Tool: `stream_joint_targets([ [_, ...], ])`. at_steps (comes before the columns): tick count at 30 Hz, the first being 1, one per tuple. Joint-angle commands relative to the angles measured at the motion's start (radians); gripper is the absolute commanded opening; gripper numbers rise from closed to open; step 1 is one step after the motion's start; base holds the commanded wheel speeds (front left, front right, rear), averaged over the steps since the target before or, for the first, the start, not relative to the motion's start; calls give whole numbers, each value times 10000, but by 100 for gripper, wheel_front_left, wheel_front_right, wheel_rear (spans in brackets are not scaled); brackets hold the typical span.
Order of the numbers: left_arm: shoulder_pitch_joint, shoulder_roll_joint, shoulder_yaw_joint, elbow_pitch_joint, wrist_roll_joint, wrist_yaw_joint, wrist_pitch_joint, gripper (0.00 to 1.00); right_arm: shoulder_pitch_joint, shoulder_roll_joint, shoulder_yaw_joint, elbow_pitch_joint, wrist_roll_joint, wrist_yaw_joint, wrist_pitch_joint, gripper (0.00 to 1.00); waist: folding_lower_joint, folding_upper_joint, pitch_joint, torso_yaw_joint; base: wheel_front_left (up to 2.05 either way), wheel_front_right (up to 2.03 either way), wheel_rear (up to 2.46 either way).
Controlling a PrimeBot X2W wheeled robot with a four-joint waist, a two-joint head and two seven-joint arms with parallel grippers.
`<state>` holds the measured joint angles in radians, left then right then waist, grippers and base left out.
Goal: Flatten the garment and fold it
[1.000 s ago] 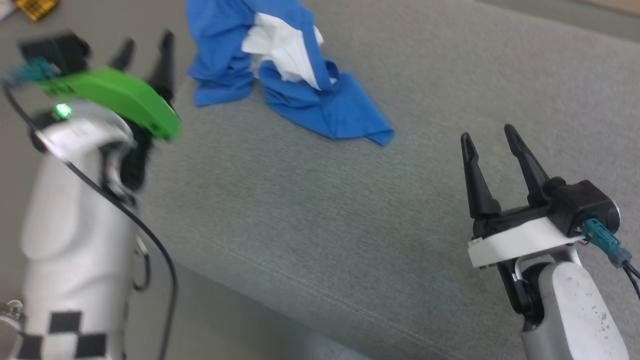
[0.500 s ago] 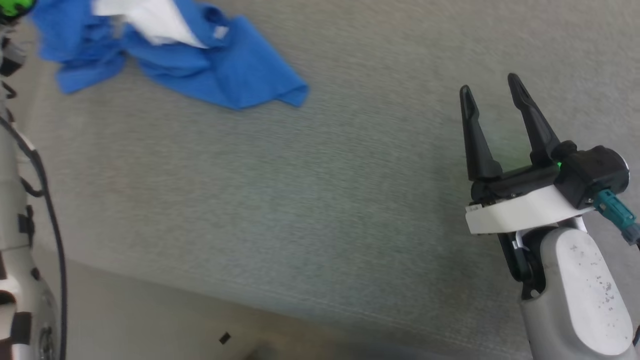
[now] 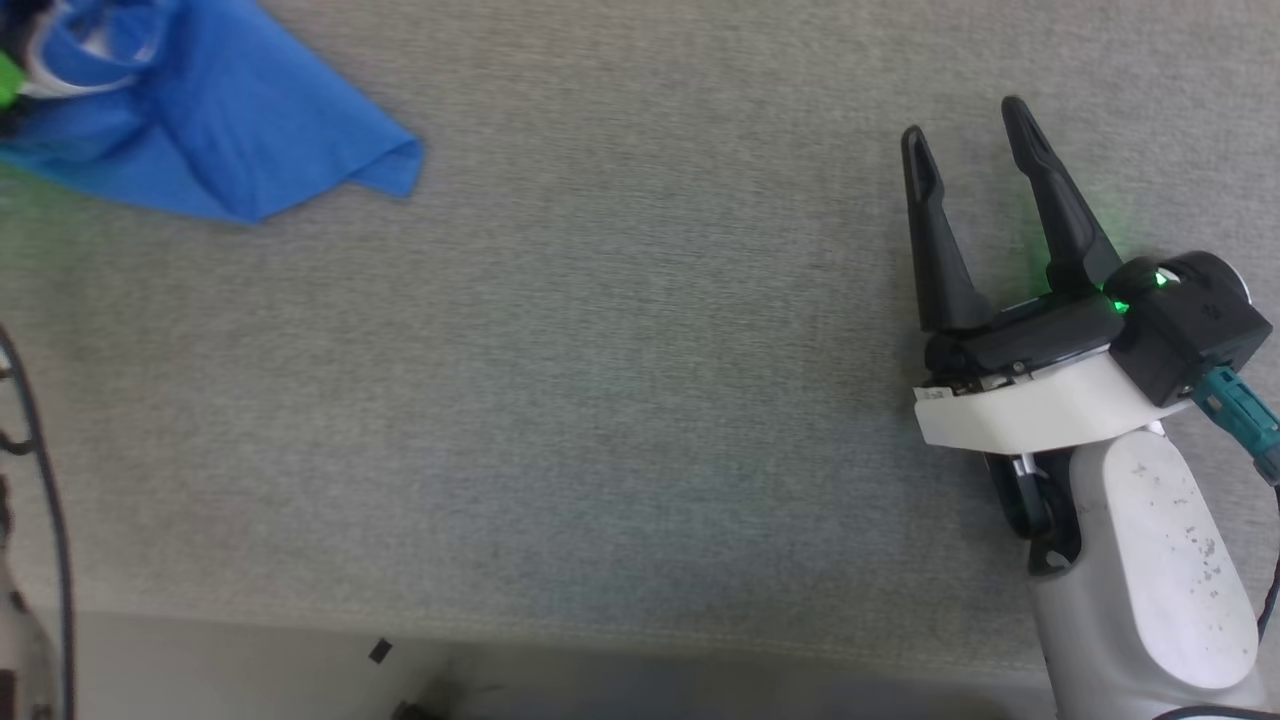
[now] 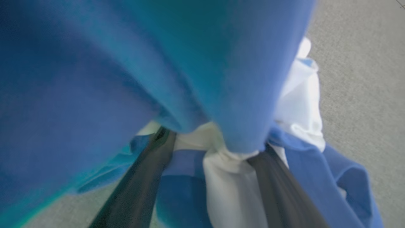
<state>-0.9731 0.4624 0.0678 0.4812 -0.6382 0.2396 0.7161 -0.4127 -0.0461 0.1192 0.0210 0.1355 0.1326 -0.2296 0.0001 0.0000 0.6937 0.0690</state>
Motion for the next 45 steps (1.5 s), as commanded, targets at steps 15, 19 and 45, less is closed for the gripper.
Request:
stream_joint_targets([
  [15,678,865,99,-712,1120,-443,-3070,0,217,-41,-337,760,243,-19,-211,100,-1,0,-1170,-360,0,0,0],
  [19,205,1101,-43,-739,1652,-869,-4905,0,503,-41,-399,991,351,-19,-246,100,-1,0,-2095,-254,0,0,0],
  [45,-1075,-2547,-3697,-1439,1321,-2980,-5803,0,2401,-41,-689,1541,921,-19,-259,100,-1,0,-5858,-2669,0,0,0],
])
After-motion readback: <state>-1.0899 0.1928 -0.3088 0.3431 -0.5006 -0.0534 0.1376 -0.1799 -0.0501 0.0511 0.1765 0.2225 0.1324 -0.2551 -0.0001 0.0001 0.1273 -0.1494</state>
